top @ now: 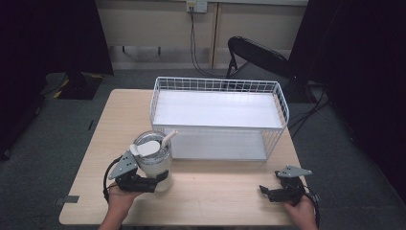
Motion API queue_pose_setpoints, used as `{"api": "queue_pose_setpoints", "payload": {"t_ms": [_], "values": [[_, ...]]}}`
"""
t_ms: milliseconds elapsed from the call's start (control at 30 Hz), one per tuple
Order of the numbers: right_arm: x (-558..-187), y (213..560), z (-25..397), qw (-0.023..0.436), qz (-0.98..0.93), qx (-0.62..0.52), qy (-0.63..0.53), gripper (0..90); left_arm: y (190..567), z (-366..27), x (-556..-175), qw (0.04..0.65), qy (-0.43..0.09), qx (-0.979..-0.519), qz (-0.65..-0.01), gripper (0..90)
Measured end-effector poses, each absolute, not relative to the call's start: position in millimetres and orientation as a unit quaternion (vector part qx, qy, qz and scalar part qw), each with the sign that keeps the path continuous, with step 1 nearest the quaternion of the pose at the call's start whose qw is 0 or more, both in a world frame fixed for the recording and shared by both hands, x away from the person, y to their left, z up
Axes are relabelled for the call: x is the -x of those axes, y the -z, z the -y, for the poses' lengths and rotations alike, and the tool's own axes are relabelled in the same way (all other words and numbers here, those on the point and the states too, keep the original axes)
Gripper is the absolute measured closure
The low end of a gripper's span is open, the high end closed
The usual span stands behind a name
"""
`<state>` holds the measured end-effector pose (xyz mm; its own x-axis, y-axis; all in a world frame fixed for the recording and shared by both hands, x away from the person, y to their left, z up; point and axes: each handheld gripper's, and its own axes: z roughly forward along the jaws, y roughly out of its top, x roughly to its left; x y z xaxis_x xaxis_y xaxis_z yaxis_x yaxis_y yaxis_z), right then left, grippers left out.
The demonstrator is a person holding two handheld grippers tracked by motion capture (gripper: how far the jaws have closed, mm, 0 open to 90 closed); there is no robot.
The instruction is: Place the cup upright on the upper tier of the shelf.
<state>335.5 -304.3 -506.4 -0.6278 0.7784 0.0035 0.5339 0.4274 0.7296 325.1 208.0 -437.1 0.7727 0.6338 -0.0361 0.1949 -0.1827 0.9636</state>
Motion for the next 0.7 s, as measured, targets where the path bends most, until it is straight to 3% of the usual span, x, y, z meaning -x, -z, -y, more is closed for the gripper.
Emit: {"api": "queue_pose_setpoints", "payload": {"t_ms": [700], "values": [[-335.4,506.4,304.3,0.17,-0.827,-0.397,-0.359,9.9,408.4,-198.6,-332.8,0.591,-0.19,-0.726,-0.296,9.4]]}}
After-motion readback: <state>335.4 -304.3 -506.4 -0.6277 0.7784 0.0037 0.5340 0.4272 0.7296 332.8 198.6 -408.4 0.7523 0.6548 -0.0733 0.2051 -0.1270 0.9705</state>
